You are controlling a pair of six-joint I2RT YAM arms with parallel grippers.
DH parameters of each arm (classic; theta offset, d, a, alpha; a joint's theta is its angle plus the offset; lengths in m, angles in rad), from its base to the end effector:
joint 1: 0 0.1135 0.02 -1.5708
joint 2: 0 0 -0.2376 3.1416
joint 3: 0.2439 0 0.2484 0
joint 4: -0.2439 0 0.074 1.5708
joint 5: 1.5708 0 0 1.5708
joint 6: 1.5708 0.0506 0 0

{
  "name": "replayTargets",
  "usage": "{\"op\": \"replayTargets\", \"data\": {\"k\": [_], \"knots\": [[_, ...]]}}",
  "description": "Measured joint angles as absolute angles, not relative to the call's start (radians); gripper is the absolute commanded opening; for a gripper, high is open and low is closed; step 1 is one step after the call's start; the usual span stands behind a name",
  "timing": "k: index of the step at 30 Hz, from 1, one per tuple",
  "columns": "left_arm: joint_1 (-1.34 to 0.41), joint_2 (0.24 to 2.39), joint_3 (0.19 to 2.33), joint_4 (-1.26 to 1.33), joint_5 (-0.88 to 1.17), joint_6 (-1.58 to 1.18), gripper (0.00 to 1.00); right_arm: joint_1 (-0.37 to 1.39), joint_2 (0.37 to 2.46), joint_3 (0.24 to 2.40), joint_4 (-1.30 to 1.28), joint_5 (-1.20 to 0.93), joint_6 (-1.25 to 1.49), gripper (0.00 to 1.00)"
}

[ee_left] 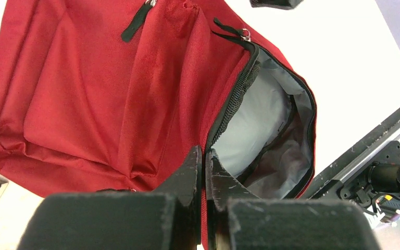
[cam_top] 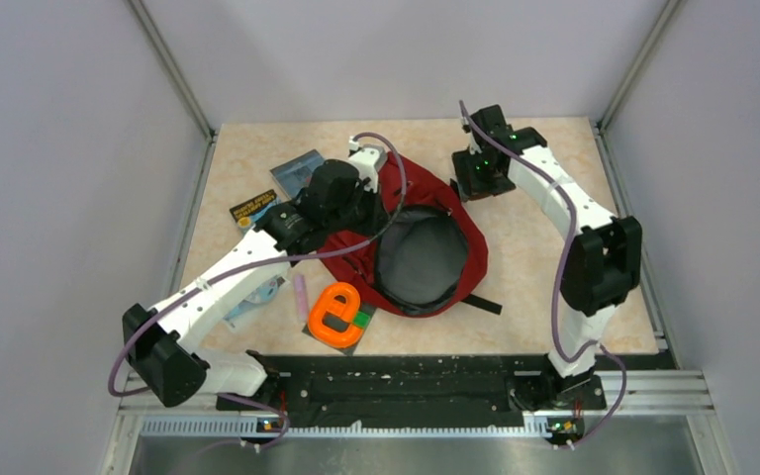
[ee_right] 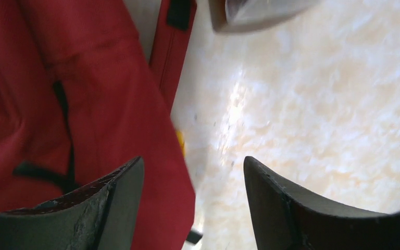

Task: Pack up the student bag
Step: Unzip the student bag at the center of the board.

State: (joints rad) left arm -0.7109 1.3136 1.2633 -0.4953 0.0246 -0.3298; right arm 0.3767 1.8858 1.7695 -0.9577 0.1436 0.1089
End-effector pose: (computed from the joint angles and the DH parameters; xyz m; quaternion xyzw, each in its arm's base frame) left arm 0.2340 -0.2031 0.3264 0.1710 0.8545 -0.2531 0.4202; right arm 0.3738 0.1401 0.2619 -0.1116 0.9605 -0.0085 0.2547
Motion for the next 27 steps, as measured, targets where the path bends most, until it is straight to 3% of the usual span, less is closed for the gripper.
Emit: {"op": "replayTargets", "data": {"k": [7,12,17,19,20,21,27], "knots": [[-0.681,1.343,1.27,-0.532,0.07,-0.329,0.0,0.38,1.564,1.439,-0.857,-0.021,0.221,0.73],[-0.659,1.357,1.277,-0.546,0.094,-0.331,0.0,0.398,1.406,1.284,-0.731,-0.154,0.264,0.7],[-0.645,1.369,1.283,-0.546,0.103,-0.339,0.0,0.418,1.443,1.271,-0.688,-0.176,0.257,0.52],[-0.64,1.373,1.285,-0.546,0.113,-0.346,0.0,0.434,1.484,1.272,-0.687,-0.152,0.245,0.31],[-0.636,1.375,1.287,-0.546,0.117,-0.349,0.0,0.445,1.51,1.277,-0.694,-0.13,0.24,0.14],[-0.63,1.378,1.29,-0.545,0.124,-0.354,0.0,0.456,1.533,1.282,-0.7,-0.102,0.238,0.03],[-0.576,1.394,1.305,-0.534,0.153,-0.377,0.0,0.477,1.568,1.298,-0.712,0.037,0.24,0.0]]}}
